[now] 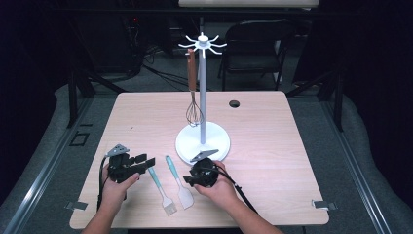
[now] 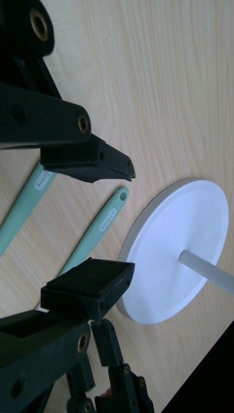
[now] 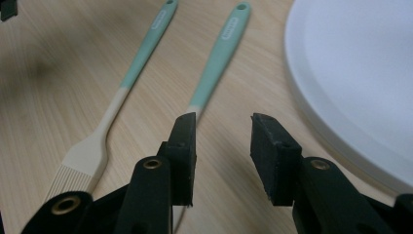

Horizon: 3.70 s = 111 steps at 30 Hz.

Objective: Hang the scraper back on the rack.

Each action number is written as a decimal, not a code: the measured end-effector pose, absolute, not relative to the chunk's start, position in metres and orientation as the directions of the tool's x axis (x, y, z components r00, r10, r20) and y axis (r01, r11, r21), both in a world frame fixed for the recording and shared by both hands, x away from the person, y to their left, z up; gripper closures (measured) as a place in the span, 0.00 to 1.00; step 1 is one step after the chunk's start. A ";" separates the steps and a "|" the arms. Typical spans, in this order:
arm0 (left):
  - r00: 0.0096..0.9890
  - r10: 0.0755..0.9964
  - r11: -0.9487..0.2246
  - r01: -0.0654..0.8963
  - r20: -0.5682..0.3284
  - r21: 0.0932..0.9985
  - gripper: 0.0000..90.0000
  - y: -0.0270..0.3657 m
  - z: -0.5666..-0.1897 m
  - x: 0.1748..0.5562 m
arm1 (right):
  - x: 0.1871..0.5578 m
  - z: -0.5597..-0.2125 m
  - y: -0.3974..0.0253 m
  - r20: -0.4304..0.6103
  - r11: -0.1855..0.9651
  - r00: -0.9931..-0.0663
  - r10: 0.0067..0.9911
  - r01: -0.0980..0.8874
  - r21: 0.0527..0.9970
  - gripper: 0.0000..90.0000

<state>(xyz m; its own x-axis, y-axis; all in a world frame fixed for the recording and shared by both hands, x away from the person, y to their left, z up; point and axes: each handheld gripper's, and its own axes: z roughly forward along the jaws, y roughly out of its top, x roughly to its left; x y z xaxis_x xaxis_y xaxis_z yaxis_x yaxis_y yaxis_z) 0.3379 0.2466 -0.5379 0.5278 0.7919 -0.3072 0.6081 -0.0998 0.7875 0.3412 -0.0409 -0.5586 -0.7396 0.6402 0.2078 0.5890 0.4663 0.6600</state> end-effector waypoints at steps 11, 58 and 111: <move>0.516 0.796 -0.084 0.612 -0.316 0.786 0.56 0.251 -0.538 0.335 | 0.330 -0.572 -0.001 0.039 0.606 -0.802 0.596 0.481 0.633 0.78; 0.593 0.745 -0.171 0.612 -0.305 0.772 0.54 0.201 -0.542 0.339 | 0.300 -0.568 -0.130 0.128 0.573 -0.783 0.608 0.545 0.613 0.87; 0.648 0.619 -0.215 0.683 -0.443 0.698 0.42 0.135 -0.576 0.327 | 0.296 -0.562 -0.119 0.137 0.492 -0.790 0.597 0.497 0.715 0.90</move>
